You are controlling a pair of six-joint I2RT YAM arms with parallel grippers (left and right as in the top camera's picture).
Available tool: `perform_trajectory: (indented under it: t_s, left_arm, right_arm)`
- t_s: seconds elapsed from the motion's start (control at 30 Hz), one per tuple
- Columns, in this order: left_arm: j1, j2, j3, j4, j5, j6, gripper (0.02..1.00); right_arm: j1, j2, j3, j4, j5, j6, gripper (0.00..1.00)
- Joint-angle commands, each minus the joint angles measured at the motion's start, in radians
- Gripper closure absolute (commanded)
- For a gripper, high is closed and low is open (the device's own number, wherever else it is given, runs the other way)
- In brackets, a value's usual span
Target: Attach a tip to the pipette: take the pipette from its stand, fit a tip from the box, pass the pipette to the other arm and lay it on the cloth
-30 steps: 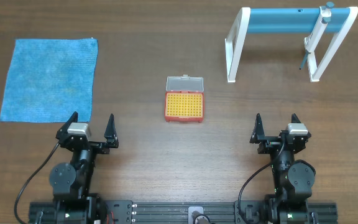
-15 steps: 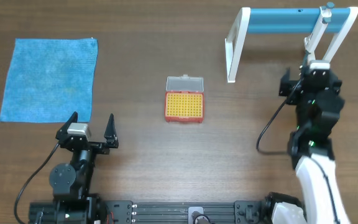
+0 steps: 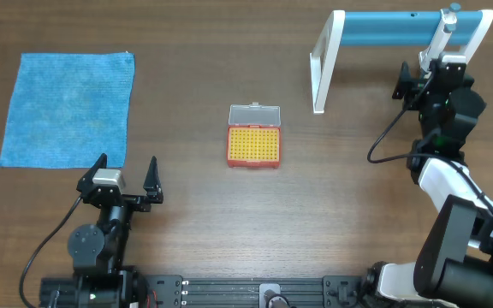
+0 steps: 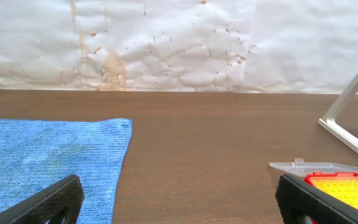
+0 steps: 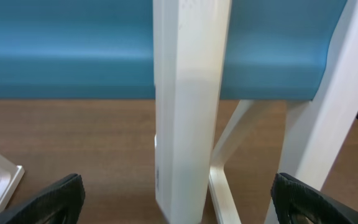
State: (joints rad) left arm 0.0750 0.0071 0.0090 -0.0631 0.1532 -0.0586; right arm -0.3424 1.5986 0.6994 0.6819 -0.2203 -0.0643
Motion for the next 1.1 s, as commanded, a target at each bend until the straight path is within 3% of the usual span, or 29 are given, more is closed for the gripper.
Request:
perform_trajectory:
  t_s: [0.03,0.33,0.47,0.5,0.53,1.1]
  left_arm:
    - [-0.003,-0.004,-0.003,-0.004,-0.008,-0.016,0.023]
    - [-0.003,-0.004,-0.003,-0.004,-0.008,-0.016,0.020]
    - [-0.003,-0.004,-0.003,-0.004,-0.008,-0.016,0.023]
    - [-0.003,-0.004,-0.003,-0.004,-0.008,-0.016,0.020]
    - [-0.003,-0.004,-0.003,-0.004,-0.008,-0.016,0.023]
    - [-0.003,-0.004,-0.003,-0.004,-0.008,-0.016,0.023]
  right_arm:
    - [-0.004,0.060,0.051,0.035,-0.021,0.027,0.025]
    - [0.000,0.085,0.072,0.061,-0.043,0.027,0.040]
    - [0.000,0.093,0.072,0.062,-0.043,0.027,0.783]
    - [0.000,0.093,0.072,0.065,-0.043,0.027,0.886]
    - [0.000,0.093,0.072,0.068,-0.043,0.027,0.917]
    - [0.000,0.012,0.070,0.068,-0.043,0.027,0.919]
